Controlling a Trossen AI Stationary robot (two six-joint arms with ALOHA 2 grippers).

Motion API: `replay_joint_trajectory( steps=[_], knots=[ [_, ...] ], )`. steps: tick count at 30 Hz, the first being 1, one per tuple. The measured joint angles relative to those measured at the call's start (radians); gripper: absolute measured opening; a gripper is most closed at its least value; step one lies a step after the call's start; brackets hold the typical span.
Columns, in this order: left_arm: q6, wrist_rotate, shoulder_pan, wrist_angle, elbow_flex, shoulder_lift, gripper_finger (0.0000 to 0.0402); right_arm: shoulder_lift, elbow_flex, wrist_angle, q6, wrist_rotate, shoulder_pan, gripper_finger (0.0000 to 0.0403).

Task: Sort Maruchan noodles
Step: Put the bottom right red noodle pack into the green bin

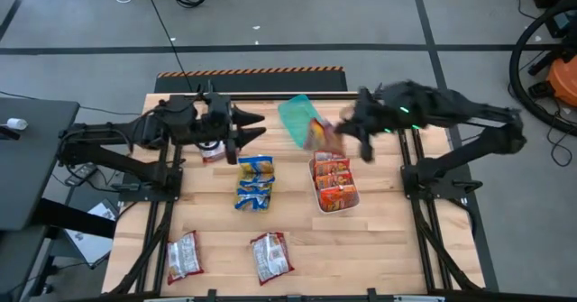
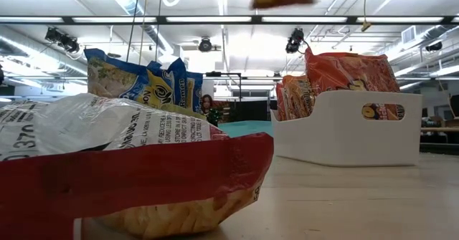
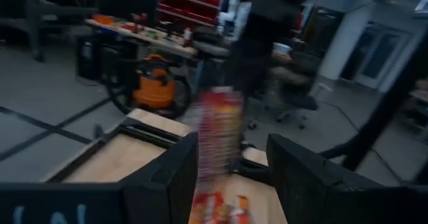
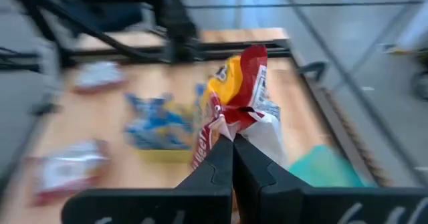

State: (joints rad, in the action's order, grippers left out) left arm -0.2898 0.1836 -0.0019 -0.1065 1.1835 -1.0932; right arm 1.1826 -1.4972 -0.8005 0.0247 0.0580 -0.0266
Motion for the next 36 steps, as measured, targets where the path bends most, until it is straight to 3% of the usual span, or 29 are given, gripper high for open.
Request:
replay_joint_trajectory(
  steps=[10,22,29,36],
  knots=[
    [-0.007,-0.014,-0.043,-0.042,-0.002,0.01,0.018,0.233,-0.003,0.087,-0.37,-0.005,-0.309,0.0002],
    [-0.098,0.007,-0.089,-0.234,-0.002,0.035,0.018,0.511,0.012,0.109,-0.634,-0.067,-0.446,0.0002],
    [-0.043,0.057,-0.002,-0.247,-0.002,0.054,0.018,0.619,0.013,0.101,-0.702,-0.062,-0.449,0.0002],
    [-0.022,0.06,0.156,-0.25,-0.002,0.065,0.018,0.587,0.013,0.128,-0.775,-0.027,-0.502,0.0003]
  ],
)
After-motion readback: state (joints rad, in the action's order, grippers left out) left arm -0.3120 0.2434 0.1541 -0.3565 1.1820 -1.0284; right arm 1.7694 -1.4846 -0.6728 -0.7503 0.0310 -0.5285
